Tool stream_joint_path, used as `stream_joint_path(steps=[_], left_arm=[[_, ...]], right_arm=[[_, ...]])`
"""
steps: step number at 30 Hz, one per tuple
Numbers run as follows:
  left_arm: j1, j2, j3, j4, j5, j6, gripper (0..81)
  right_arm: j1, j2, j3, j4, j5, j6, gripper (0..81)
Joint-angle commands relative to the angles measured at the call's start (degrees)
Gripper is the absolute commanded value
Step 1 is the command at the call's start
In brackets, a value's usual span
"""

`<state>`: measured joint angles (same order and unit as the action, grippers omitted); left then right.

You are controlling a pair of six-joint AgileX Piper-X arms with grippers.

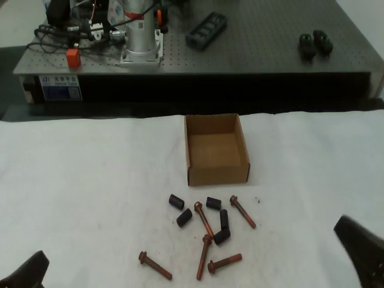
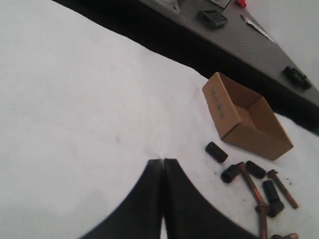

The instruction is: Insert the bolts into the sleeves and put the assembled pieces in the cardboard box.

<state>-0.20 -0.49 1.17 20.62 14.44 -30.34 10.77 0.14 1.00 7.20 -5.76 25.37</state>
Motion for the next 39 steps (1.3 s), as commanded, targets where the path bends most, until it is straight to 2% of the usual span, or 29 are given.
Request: stream_joint_path(steps=[1,3,5,7,9,10,13,18,23,27,33,39], left_arm=[[0.0,0.5,-1.2,-2.9,3.1,-9.2,0.6],[0.0,0.5,-1.2,-8.8,6.4,-11.3,0.6],[0.0,0.5,-1.2,-18.5,7.9,-11.3,2.0],[0.0,0.5,-1.2,-27.3,8.7,-12.1,10.9],[0.0,0.5,-1.7,-29.3,9.3,-12.1,21.4],[0.0,1.3,-3.7,-27.9,9.8,-10.6,25.8],[0.0,8.2,-10.8,-26.1,12.8,0.1,28.3],[0.0,26.6,-26.1,-15.8,16.1,12.5,27.3],[-0.1,43.1,-38.7,-0.3,16.9,22.9,27.3],[-1.3,52.3,-43.1,4.7,16.5,28.1,27.9],[-4.8,58.6,-43.8,6.4,15.5,32.1,27.9],[-6.5,59.4,-43.8,6.3,15.4,32.6,27.9]], right_arm=[[0.0,0.1,-1.0,-10.6,-2.0,8.0,0.1],[0.0,1.4,-1.0,-13.2,-5.0,8.5,0.4],[0.0,4.9,-4.6,-13.1,-8.9,7.4,5.4],[0.0,10.4,-9.2,-13.1,-13.2,3.5,16.8],[0.0,18.9,-15.8,-12.5,-15.7,-1.2,28.4],[0.0,22.6,-18.8,-11.6,-16.5,-3.5,30.2],[0.0,37.0,-30.6,-2.7,-17.2,-13.2,29.3],[0.0,60.4,-50.1,24.8,-11.7,-31.4,29.5],[0.4,78.5,-62.2,41.8,-6.1,-39.6,29.5],[3.3,89.0,-67.9,44.4,2.0,-42.6,29.5],[7.7,102.8,-73.7,47.0,8.3,-44.3,29.5],[8.1,111.9,-78.0,48.1,9.3,-44.2,29.5]])
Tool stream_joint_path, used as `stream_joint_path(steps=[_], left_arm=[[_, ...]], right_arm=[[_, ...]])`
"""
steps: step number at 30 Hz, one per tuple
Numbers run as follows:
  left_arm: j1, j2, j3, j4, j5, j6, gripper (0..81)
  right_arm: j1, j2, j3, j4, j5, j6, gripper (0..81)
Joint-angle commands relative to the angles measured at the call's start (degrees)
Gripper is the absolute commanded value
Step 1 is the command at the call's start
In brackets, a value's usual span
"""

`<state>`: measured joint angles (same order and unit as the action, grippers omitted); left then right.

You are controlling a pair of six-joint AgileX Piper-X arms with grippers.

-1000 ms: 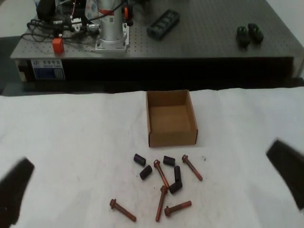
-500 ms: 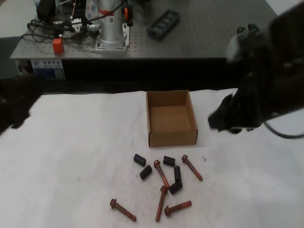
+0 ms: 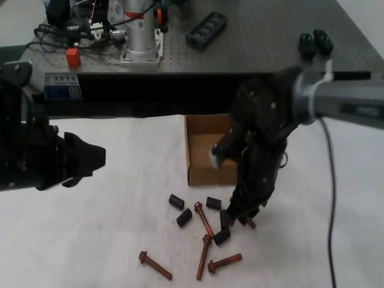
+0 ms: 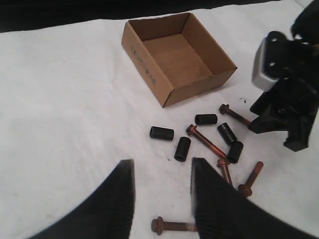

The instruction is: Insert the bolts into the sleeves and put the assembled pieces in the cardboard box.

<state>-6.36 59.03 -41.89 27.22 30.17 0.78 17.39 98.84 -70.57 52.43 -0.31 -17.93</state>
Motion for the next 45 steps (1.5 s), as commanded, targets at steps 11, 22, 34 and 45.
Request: stream_joint_path(steps=[11,22,34,45], left_arm=[[-0.3,-0.1,-0.7,-0.3,-0.3,1.5,27.9],[-0.3,-0.1,-0.7,-0.3,1.3,1.4,27.9],[-14.3,14.6,-10.4,1.1,-10.0,3.4,21.0],[-23.5,40.9,-35.0,16.2,-19.5,4.9,30.5]], right_arm=[[1.2,16.3,-7.1,-2.9,4.8,-0.9,29.5],[1.0,21.1,-7.1,-3.7,4.4,-1.1,15.3],[-1.8,10.9,-2.5,-7.8,-3.3,4.0,0.5],[-5.8,-17.9,11.9,-7.7,-3.8,8.6,0.5]])
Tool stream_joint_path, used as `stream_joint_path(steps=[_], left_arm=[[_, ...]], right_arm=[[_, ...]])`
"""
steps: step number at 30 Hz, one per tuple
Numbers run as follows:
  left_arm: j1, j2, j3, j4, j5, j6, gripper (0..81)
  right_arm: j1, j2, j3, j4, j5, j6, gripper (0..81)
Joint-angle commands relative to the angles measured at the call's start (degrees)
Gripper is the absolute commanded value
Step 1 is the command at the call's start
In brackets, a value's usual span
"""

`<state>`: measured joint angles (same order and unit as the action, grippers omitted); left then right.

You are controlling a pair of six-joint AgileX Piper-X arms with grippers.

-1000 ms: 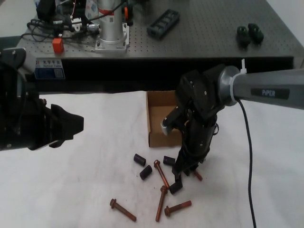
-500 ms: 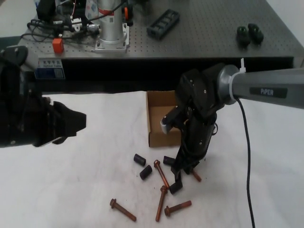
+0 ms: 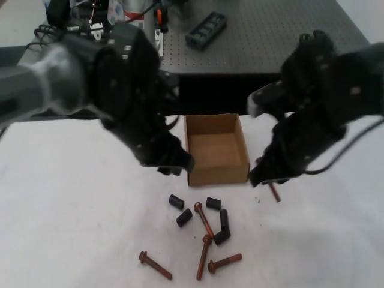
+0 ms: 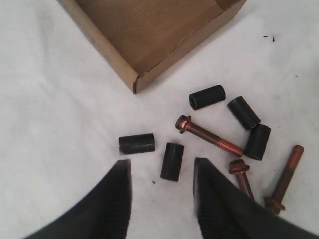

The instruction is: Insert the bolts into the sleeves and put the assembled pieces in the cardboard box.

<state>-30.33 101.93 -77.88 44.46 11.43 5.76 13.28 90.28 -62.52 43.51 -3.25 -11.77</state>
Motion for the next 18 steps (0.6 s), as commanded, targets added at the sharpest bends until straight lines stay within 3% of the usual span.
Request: stream_joint_path(steps=[1,11,18], left_arm=[[-0.1,-0.5,-0.2,0.0,-0.8,1.4,30.5],[-6.4,12.1,-7.4,11.2,-6.0,7.2,30.5],[-7.0,14.7,-7.4,9.6,-11.4,8.4,30.5]], right_arm=[[-2.1,-11.6,5.0,1.2,-1.0,3.1,0.5],[-5.2,-22.9,9.7,4.7,-2.2,5.0,0.5],[-5.2,-23.9,9.7,7.4,-2.9,5.0,0.5]])
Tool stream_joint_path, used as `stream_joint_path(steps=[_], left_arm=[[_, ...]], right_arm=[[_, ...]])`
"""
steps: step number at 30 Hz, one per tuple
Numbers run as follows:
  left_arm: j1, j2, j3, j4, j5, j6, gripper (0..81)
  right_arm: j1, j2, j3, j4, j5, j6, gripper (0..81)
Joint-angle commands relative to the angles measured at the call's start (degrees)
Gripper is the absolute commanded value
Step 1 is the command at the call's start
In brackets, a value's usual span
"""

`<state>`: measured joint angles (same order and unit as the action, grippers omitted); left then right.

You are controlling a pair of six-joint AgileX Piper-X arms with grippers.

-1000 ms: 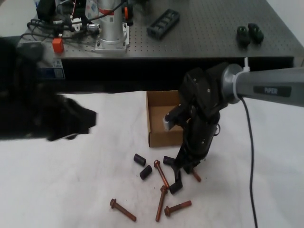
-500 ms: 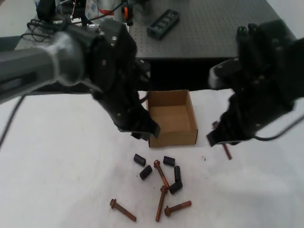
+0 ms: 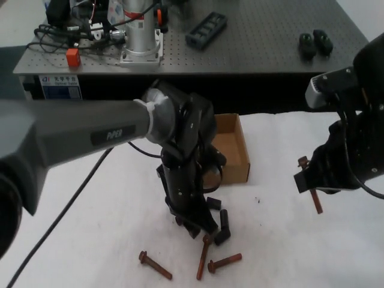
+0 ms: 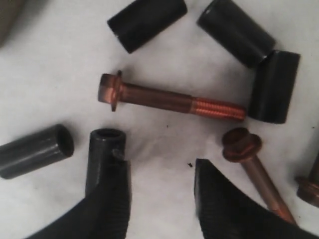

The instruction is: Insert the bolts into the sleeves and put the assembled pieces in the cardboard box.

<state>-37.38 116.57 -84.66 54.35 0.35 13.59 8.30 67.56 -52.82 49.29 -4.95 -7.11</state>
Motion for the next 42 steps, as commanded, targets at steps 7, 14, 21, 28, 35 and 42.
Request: stream_joint_path(steps=[7,14,21,28,35,42], left_arm=[[0.2,-0.1,-3.0,4.0,-0.3,0.6,30.5],[0.8,-1.2,-5.8,1.3,0.5,1.1,30.2],[1.9,1.5,-5.9,1.4,-1.6,6.0,26.5],[2.0,3.1,-6.1,2.7,0.2,7.1,26.5],[2.0,5.1,-5.9,3.7,-0.3,7.1,26.5],[2.0,7.2,-5.9,5.0,-0.3,4.9,26.5]], right_arm=[[-0.2,-2.6,0.0,1.8,-1.2,-0.2,0.5],[-0.2,-2.7,0.0,1.8,-1.2,-0.3,0.5],[-0.2,-2.7,0.0,1.6,-2.5,-0.6,0.5],[-0.2,-2.7,0.0,1.4,-2.5,-0.6,0.5],[-0.2,-2.7,0.0,1.4,-2.5,-0.6,0.5],[-0.2,-2.7,0.0,1.4,-2.5,-0.6,0.5]])
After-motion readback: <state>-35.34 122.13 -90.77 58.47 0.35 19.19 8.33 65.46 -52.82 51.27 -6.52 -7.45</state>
